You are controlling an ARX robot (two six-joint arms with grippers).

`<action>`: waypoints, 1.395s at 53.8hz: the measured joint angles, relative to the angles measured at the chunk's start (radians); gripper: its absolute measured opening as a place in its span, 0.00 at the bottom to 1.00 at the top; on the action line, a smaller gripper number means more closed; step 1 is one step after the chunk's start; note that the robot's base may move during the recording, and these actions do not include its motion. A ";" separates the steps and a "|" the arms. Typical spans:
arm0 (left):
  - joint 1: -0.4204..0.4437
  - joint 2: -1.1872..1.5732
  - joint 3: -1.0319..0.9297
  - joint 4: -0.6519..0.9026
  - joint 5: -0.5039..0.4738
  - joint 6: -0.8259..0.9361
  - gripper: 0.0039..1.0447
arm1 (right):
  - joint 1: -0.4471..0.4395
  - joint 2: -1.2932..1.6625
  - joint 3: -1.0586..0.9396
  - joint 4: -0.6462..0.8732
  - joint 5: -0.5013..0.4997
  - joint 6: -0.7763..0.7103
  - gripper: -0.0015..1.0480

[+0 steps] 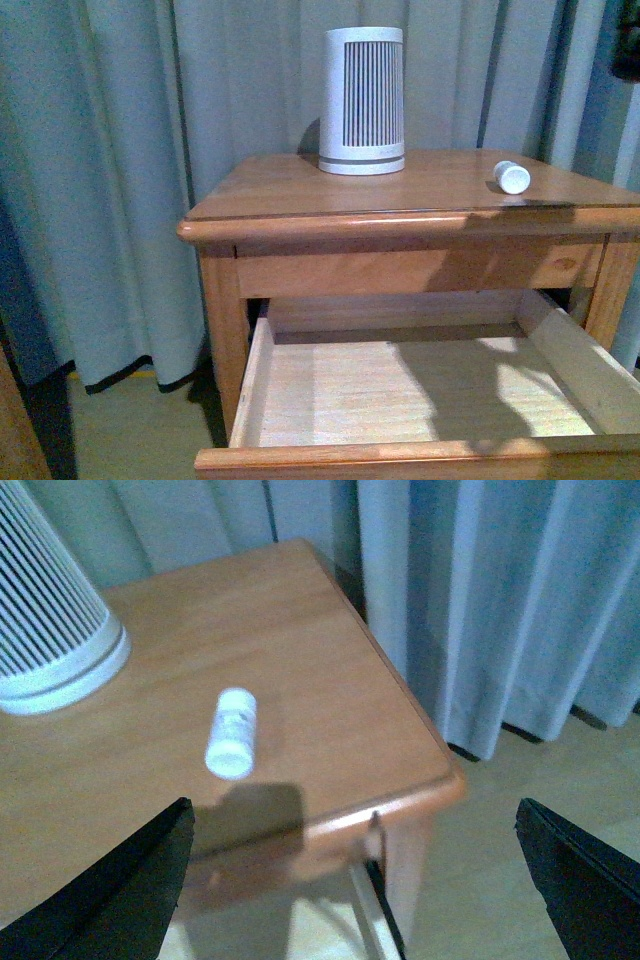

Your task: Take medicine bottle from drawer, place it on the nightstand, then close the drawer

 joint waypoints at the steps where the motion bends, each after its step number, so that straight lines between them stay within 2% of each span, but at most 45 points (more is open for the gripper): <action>1: 0.000 0.000 0.000 0.000 0.000 0.000 0.94 | 0.000 -0.042 -0.047 0.002 -0.004 0.002 0.93; 6: 0.000 0.000 0.000 0.000 0.000 0.000 0.94 | 0.003 -0.222 -0.255 -0.010 -0.011 0.023 0.93; 10: 0.000 0.000 0.000 0.000 0.000 0.000 0.94 | 0.018 -0.353 -0.406 -0.075 -0.012 0.062 0.93; 14: 0.000 0.000 0.000 0.000 0.000 0.000 0.94 | 0.063 -0.474 -0.567 -0.122 0.019 0.096 0.93; 20: 0.000 0.000 0.000 0.000 0.000 0.000 0.94 | 0.165 -0.532 -0.750 -0.101 0.060 0.133 0.93; 22: 0.000 0.000 0.000 0.000 0.000 0.000 0.94 | 0.217 -0.499 -0.832 -0.033 0.093 0.144 0.93; 27: 0.000 0.000 0.000 0.000 0.000 0.000 0.94 | 0.239 -0.400 -0.901 0.116 0.116 0.146 0.93; 30: 0.000 0.000 0.000 0.000 0.000 0.000 0.94 | 0.238 -0.291 -0.914 0.260 0.119 0.145 0.93; 41: 0.000 0.000 0.000 0.000 0.000 0.000 0.94 | 0.197 0.175 -0.832 0.813 0.133 0.050 0.93; 44: 0.000 0.000 0.000 0.000 0.000 0.000 0.94 | 0.182 0.283 -0.789 0.909 0.128 0.021 0.93; 49: 0.000 0.000 0.000 0.000 0.000 0.000 0.94 | 0.150 0.444 -0.661 0.972 0.117 -0.015 0.93; 58: 0.000 0.000 0.000 0.000 0.000 0.000 0.94 | 0.085 0.642 -0.349 0.886 0.071 -0.090 0.93; 64: 0.000 0.000 0.000 0.000 0.000 0.000 0.94 | 0.045 0.722 -0.136 0.748 0.031 -0.119 0.93; 75: 0.000 0.000 0.000 0.000 0.000 0.000 0.94 | 0.024 0.763 -0.032 0.635 0.003 -0.170 0.93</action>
